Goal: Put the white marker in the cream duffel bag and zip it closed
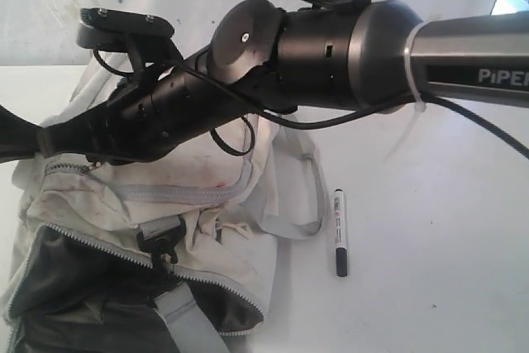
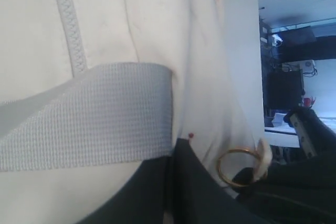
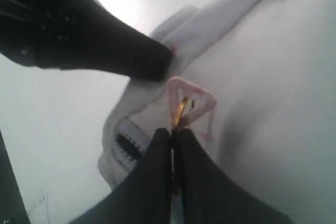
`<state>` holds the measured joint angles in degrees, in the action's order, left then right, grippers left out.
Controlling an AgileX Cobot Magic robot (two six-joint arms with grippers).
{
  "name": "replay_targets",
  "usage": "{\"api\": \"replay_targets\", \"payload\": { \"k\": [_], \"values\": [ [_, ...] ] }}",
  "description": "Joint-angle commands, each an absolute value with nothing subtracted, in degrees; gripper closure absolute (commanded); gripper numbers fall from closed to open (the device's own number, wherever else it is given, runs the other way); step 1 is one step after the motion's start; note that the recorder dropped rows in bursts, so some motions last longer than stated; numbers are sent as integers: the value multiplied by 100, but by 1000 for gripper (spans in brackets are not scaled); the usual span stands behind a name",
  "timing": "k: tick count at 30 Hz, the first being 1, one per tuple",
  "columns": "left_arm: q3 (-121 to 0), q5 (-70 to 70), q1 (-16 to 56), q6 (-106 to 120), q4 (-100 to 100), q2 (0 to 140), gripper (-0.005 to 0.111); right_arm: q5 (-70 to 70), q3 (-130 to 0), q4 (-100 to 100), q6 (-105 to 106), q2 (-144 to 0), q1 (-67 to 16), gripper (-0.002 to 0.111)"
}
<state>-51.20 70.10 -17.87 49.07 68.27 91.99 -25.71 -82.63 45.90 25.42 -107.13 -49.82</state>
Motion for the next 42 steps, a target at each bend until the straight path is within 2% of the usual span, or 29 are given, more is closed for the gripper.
{"api": "replay_targets", "payload": {
  "k": [1, 9, 14, 20, 27, 33, 36, 39, 42],
  "values": [
    [-5153, 6996, -2054, 4603, 6804, 9133, 107, -2984, -8270, 3650, 1313, -10392, -4963, 108],
    [-5153, 6990, -2054, 4580, 6595, 9133, 107, -3869, -8270, 1448, -523, -10016, -4963, 108],
    [-5153, 6864, -2054, 4580, 6428, 9133, 107, -4582, -8270, 424, -834, -9873, -4952, 108],
    [-5153, 6996, -2054, 4690, 6778, 9133, 107, -5349, -8270, 293, -834, -9780, -4529, 108],
    [-5153, 6996, -2054, 4697, 6743, 9133, 107, -5366, -8270, 256, -777, -9780, -4058, 108],
    [-5153, 6996, -2054, 5564, 7163, 9133, 106, -5311, -8270, 318, -777, -9780, -4046, 108],
    [-5153, 6996, -2054, 5598, 7333, 9133, 92, -5323, -8270, 491, -777, -9780, -4046, 108],
    [-5153, 6996, -2054, 5763, 7611, 9133, 70, -5323, -8270, 641, -777, -9780, -4056, 108],
    [-5153, 6996, -2054, 5764, 7528, 9133, 61, -5273, -8270, 701, -777, -9780, -4056, 108]
  ]
}}
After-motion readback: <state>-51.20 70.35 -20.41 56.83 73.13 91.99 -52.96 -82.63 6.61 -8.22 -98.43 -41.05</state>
